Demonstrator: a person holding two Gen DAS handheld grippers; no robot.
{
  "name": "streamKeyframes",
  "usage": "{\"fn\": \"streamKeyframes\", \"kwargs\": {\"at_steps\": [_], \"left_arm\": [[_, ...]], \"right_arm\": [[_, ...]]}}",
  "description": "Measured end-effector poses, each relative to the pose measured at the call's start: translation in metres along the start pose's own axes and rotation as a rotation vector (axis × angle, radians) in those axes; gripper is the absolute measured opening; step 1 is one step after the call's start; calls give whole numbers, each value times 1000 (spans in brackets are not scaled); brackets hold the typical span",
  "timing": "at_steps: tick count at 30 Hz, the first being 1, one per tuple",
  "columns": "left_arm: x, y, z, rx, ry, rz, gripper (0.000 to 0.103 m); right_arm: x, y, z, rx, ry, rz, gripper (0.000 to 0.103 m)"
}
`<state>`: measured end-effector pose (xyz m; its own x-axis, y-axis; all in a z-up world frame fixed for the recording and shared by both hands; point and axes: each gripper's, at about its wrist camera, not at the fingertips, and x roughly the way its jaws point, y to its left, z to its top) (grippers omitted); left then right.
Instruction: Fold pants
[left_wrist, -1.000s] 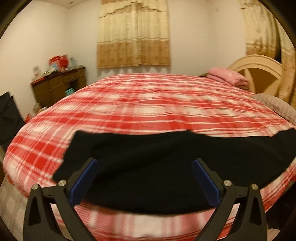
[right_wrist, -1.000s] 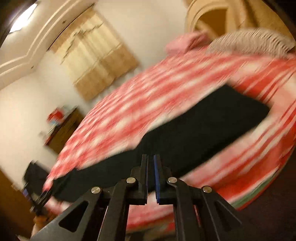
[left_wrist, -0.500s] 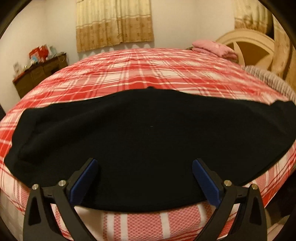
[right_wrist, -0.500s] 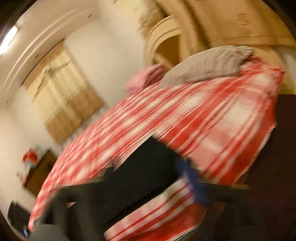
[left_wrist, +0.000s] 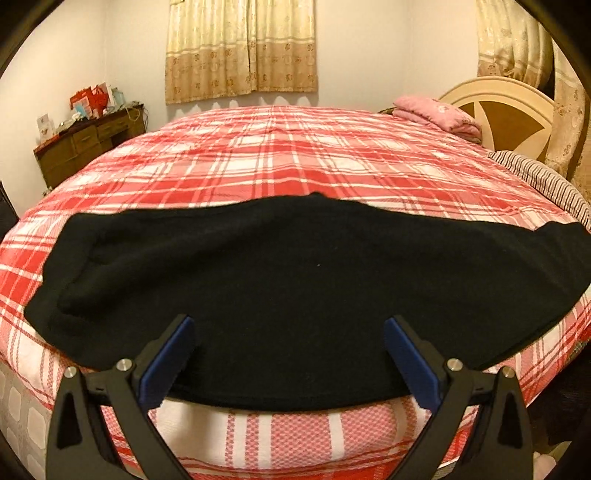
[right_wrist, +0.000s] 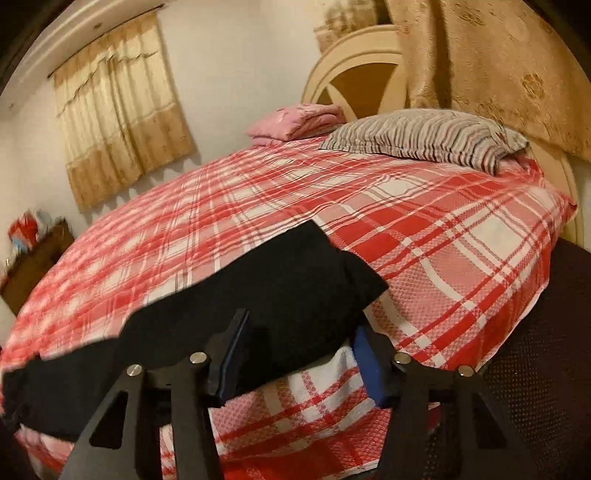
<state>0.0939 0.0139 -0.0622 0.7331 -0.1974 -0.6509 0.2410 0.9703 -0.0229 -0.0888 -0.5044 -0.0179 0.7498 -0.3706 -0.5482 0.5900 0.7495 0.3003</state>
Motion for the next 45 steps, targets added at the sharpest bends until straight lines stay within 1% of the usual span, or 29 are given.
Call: {"fn": "streamKeyframes", "kwargs": {"at_steps": [1,2,3,4,5,7,9,10,12,13,17,19,21,25,26,28,29,30,32,33,35,37,38,39,40,41,42,44,45], "left_arm": [[-1,-1,0,8,-5,2,103],[-4,-1,0,17,-15,6,103],[-4,0,1,19,-19,7,103],[-5,1,1,18,-22,7,103],[-5,3,1,11,-23,5,103],[-4,7,2,-3,-21,5,103],[-4,14,2,-24,-19,7,103],[-4,16,2,-32,-20,9,103],[-4,22,3,-46,-24,12,103],[-4,24,4,-52,-26,15,103],[-7,32,4,-83,-36,16,103],[-8,35,3,-86,-39,18,103],[-8,38,2,-89,-39,22,103],[-7,46,2,-104,-39,20,103],[-7,47,1,-106,-38,23,103],[-6,51,0,-117,-36,23,103],[-6,53,0,-121,-35,22,103],[-4,55,-1,-129,-32,19,103],[-1,58,-3,-143,-22,13,103],[1,59,-4,-147,-18,10,103],[4,59,-5,-153,-8,4,103],[5,56,-6,-146,-5,2,103],[4,55,-7,-143,-6,2,103],[3,54,-7,-138,-8,1,103],[2,54,-6,-134,-11,1,103],[1,53,-6,-131,-12,2,103],[1,53,-6,-128,-13,3,103],[1,52,-6,-120,-13,4,103],[0,52,-6,-115,-14,5,103]], "right_arm": [[-1,-8,1,62,-6,33,54],[-1,-13,2,92,-8,46,52],[1,-11,3,82,-4,30,40],[6,-4,4,27,17,-7,10],[10,3,3,-25,28,-37,6],[8,17,3,-100,21,-73,6],[-6,31,6,-130,-19,-71,6],[-17,45,8,-163,-56,-55,6],[-33,77,10,-239,-100,9,6],[-41,100,9,-291,-108,68,6],[-50,187,-14,-477,-97,241,6],[-45,232,-41,-578,-64,328,6],[-34,267,-72,-650,-26,381,6],[-7,319,-149,-764,88,482,6],[-1,328,-167,-806,105,483,6],[5,342,-205,-937,100,434,6],[6,346,-219,-993,86,409,6],[5,346,-230,-1045,43,380,7],[-1,348,-243,-1124,-42,338,9],[-1,350,-247,-1154,-58,318,10],[-2,351,-248,-1152,-67,306,10],[-2,351,-243,-1095,-49,326,14],[-3,349,-240,-1060,-29,364,18],[-6,347,-238,-1036,-10,407,28],[-10,345,-236,-1011,19,471,46],[-12,345,-235,-998,46,529,56],[-15,345,-234,-994,59,561,63],[-25,344,-232,-984,75,621,63],[-31,341,-222,-942,85,685,63]]}}
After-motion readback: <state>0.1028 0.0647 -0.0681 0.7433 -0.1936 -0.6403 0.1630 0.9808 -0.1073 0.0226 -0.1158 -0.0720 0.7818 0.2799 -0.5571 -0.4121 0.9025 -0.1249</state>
